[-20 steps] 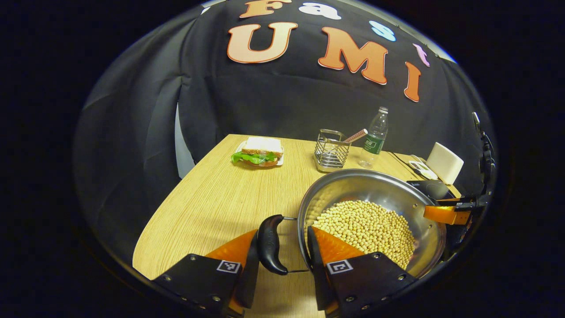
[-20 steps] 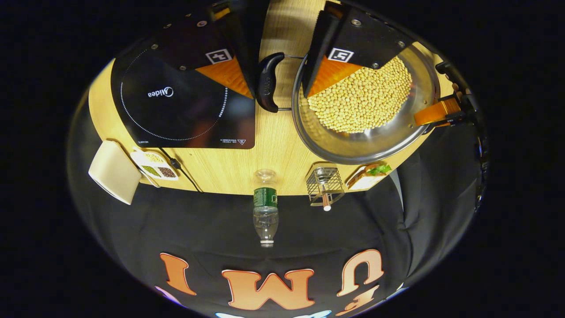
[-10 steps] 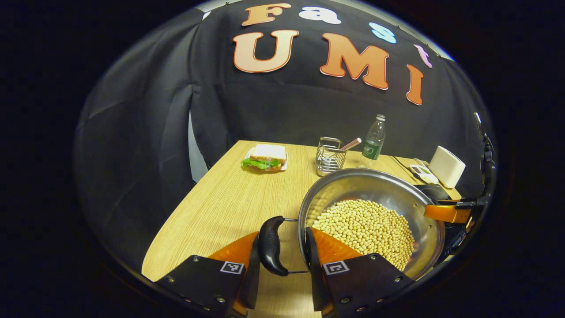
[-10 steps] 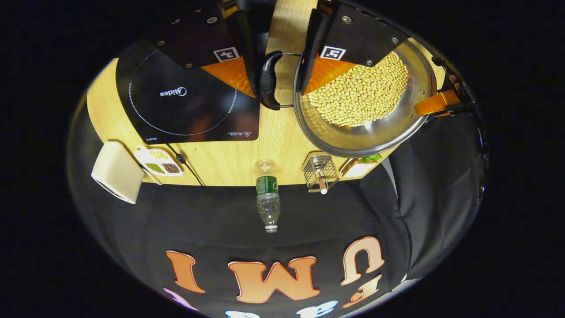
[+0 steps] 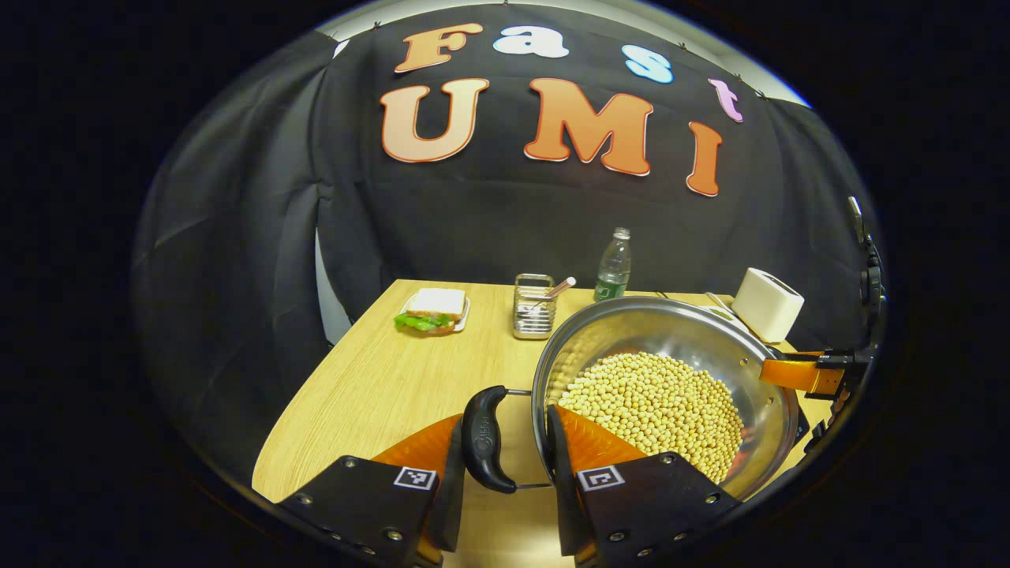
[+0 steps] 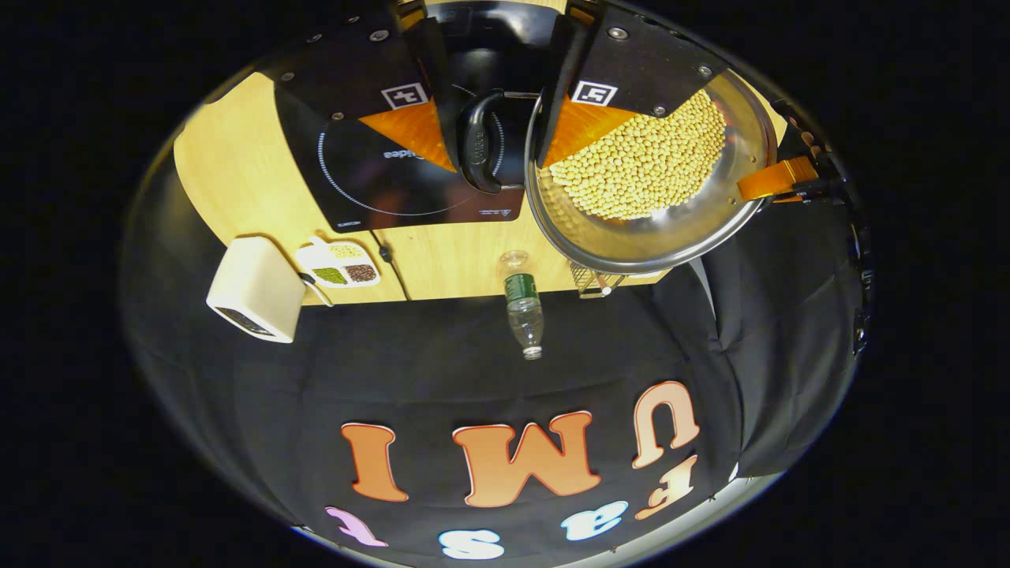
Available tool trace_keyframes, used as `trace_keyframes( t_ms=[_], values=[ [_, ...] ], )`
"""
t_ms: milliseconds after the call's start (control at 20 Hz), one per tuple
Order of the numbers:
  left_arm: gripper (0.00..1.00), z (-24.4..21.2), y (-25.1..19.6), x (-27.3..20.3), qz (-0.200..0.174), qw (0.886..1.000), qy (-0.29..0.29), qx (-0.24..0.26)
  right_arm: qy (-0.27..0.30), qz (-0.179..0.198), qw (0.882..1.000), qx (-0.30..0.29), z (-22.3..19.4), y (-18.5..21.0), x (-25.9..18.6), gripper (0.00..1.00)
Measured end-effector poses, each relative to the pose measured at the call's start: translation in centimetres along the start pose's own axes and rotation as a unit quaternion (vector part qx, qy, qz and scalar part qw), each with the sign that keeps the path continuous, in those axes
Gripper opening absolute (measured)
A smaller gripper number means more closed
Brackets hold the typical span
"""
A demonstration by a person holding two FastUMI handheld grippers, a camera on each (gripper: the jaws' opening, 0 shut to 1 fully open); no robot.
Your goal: First push the handle of the pot to place it horizontally, then grasp the pot with both hands and set it on the induction cooktop.
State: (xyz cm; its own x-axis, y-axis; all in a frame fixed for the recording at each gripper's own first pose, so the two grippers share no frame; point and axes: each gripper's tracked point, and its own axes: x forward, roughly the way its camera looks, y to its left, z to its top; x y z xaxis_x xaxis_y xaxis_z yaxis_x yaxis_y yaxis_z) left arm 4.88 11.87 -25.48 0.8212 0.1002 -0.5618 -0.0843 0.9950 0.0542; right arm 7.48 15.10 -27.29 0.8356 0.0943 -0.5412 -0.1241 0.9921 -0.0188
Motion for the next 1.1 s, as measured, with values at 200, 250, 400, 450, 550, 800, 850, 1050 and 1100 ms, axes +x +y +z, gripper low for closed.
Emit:
trace_keyframes(
  t_ms=[200,250,400,450,550,800,850,1050,1100],
  values=[
    [0.48,1.2,-4.1,-0.7,-0.012,1.000,-0.003,0.018,-0.008,-0.010,1.000,0.019,0.5,-3.8,-1.7,0.52],
    [0.48,1.5,-5.1,-0.7,-0.016,1.000,-0.003,0.020,-0.010,-0.014,1.000,0.023,0.6,-4.8,-2.1,0.52],
    [0.49,1.4,-8.2,-0.5,-0.027,0.999,0.003,0.027,-0.013,-0.024,0.999,0.032,0.6,-7.8,-2.6,0.52],
    [0.50,1.4,-9.2,-0.4,-0.031,0.999,0.004,0.028,-0.012,-0.028,0.999,0.034,0.6,-8.7,-2.8,0.52],
    [0.50,1.1,-11.1,-0.1,-0.038,0.999,0.011,0.028,-0.011,-0.036,0.999,0.035,0.5,-10.7,-3.1,0.52],
    [0.52,-0.8,-15.6,1.9,-0.057,0.997,0.040,0.023,0.002,-0.059,0.997,0.041,-0.5,-15.1,-3.1,0.52],
    [0.50,-1.1,-16.4,2.3,-0.060,0.997,0.046,0.022,0.004,-0.064,0.997,0.043,-0.7,-15.9,-2.9,0.52],
    [0.48,-2.2,-18.8,4.2,-0.068,0.995,0.062,0.033,0.016,-0.074,0.996,0.054,-1.6,-18.5,-2.0,0.52],
    [0.50,-2.5,-19.2,4.7,-0.068,0.995,0.066,0.035,0.020,-0.074,0.995,0.058,-1.9,-18.8,-1.5,0.52]
  ],
)
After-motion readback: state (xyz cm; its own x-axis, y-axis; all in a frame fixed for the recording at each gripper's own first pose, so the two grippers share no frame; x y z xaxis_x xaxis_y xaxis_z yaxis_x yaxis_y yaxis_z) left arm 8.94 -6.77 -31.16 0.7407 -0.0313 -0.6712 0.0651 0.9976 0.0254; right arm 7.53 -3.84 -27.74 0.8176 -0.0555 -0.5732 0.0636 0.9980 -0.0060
